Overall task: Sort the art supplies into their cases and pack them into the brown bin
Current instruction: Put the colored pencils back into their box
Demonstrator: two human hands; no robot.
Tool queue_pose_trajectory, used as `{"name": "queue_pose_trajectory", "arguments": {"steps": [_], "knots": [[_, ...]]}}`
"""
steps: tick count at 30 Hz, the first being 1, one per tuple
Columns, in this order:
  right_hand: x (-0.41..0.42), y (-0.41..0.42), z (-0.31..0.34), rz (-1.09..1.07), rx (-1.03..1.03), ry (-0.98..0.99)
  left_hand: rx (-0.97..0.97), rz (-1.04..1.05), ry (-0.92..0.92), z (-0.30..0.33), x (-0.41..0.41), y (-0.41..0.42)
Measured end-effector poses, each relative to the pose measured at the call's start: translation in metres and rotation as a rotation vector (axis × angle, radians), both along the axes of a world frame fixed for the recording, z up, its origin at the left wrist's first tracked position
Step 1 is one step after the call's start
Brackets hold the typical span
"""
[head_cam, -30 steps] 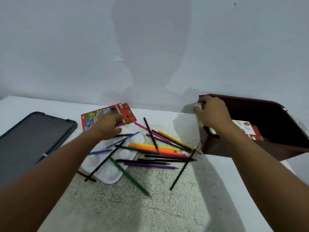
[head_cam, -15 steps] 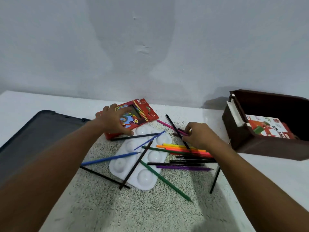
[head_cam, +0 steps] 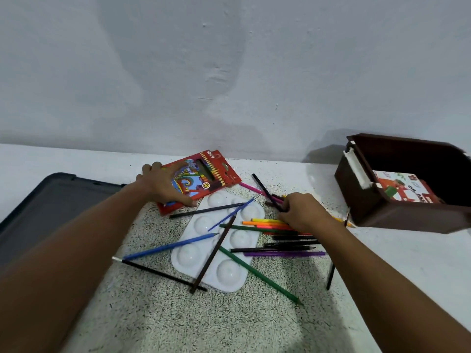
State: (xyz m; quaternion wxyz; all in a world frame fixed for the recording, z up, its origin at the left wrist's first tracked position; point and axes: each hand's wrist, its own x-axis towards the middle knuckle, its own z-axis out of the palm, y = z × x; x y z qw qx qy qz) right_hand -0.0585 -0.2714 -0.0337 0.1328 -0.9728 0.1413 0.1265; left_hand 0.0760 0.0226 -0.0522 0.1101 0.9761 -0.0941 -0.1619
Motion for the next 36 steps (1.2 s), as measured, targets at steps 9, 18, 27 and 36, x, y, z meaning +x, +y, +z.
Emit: {"name": "queue_pose_trajectory", "arguments": {"steps": [9, 18, 27, 36], "knots": [[-0.02, -0.012, -0.002, -0.081, 0.06, -0.142, -0.299, 0.069, -0.211, -0.004, -0.025, 0.003], [-0.076, -0.055, 0.013, -0.027, 0.158, -0.288, -0.36, -0.075, -0.386, 0.005, -0.132, -0.001], [-0.154, -0.078, 0.013, 0.161, 0.191, -0.239, -0.44, -0.13, -0.471, -0.023, -0.253, -0.016], [-0.206, -0.075, 0.01, 0.412, 0.161, -0.171, -0.461, -0.239, -0.414, -0.039, -0.331, -0.025]]}}
